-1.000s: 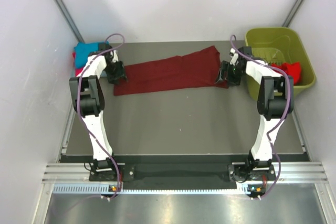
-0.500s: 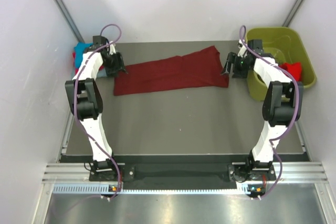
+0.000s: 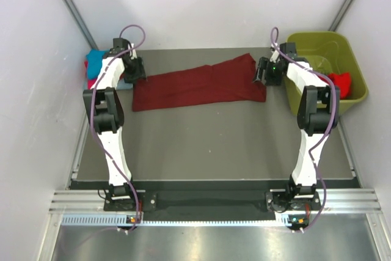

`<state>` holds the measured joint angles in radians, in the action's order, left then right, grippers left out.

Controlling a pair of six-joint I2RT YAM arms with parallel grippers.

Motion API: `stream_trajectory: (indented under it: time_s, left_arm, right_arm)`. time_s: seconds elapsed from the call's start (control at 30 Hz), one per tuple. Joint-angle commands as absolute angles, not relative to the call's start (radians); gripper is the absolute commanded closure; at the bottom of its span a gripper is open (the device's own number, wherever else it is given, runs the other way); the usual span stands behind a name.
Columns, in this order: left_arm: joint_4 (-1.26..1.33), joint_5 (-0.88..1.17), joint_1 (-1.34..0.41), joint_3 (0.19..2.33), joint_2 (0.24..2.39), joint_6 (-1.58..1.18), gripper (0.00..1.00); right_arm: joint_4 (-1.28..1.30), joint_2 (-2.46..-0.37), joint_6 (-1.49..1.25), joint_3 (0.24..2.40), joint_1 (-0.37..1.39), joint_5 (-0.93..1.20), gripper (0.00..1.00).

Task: Fold and stack the t-shirts
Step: Fold the tshirt

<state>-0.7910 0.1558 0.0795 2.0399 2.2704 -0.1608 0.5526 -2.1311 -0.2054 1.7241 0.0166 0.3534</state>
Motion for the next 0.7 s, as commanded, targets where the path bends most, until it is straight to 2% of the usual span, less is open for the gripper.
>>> stream_trajectory:
  time_s: [0.0, 0.33, 0.67]
  left_arm:
    - [-0.772, 0.143, 0.077, 2.01, 2.258, -0.141, 0.41]
    - [-0.822, 0.06, 0.069, 1.919, 2.232, -0.137, 0.43]
    - [-0.848, 0.051, 0.071, 1.786, 2.187, -0.13, 0.48]
  right_arm:
    - [0.523, -2.149, -0.227, 1.734, 0.052, 0.377, 0.29]
    - [0.52, -2.192, -0.255, 1.736, 0.083, 0.379, 0.3]
    - [0.548, -2.215, -0.249, 1.752, 0.083, 0.27, 0.31]
